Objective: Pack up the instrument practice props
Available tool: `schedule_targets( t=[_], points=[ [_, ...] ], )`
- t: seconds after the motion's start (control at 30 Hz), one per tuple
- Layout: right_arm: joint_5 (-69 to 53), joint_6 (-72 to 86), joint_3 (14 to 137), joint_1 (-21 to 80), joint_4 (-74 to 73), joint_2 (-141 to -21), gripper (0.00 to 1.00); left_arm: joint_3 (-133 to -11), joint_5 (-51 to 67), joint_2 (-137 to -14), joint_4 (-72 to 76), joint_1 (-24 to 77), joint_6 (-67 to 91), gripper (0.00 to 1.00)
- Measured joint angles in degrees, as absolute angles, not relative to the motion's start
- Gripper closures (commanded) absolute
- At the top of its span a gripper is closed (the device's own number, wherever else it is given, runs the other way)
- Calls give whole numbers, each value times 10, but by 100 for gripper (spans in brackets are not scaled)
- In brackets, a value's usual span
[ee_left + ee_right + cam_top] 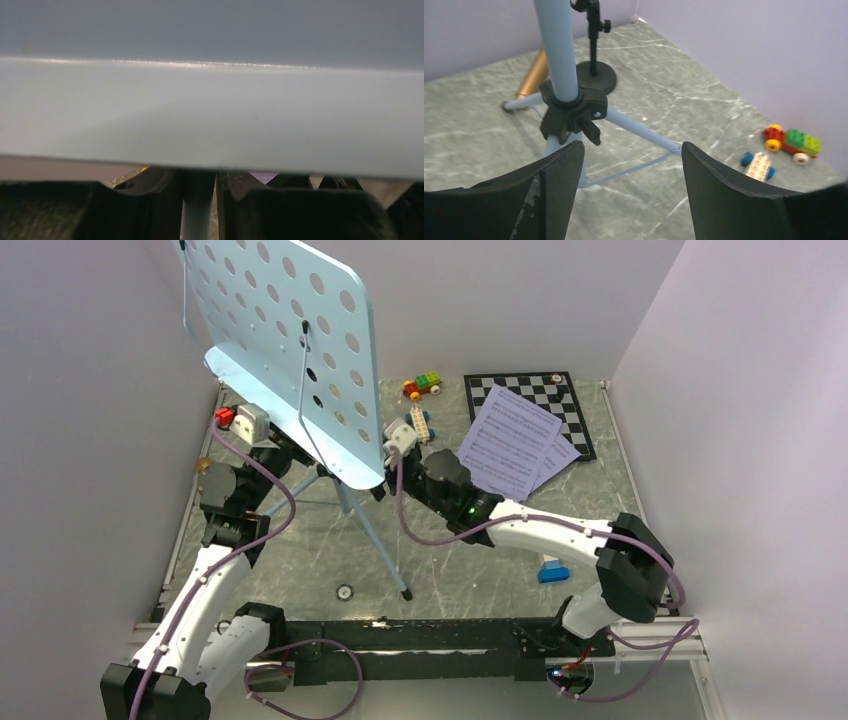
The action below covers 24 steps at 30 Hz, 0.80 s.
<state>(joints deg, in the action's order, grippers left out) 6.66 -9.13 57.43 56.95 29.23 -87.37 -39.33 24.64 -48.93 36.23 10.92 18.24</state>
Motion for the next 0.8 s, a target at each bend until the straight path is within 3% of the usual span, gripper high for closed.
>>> schedule_targets(
  t=[0.33, 0.53, 0.8],
  points=[
    [-148, 170, 733, 460, 114, -927, 16, -393, 248, -487, 360, 109, 183, 100],
    [-233, 187, 773, 467, 56, -969, 25, -393, 253, -484, 357, 109, 185, 100],
    [-262, 171, 774, 471, 33, -983, 45, -393, 256, -484, 357, 109, 188, 100]
  ],
)
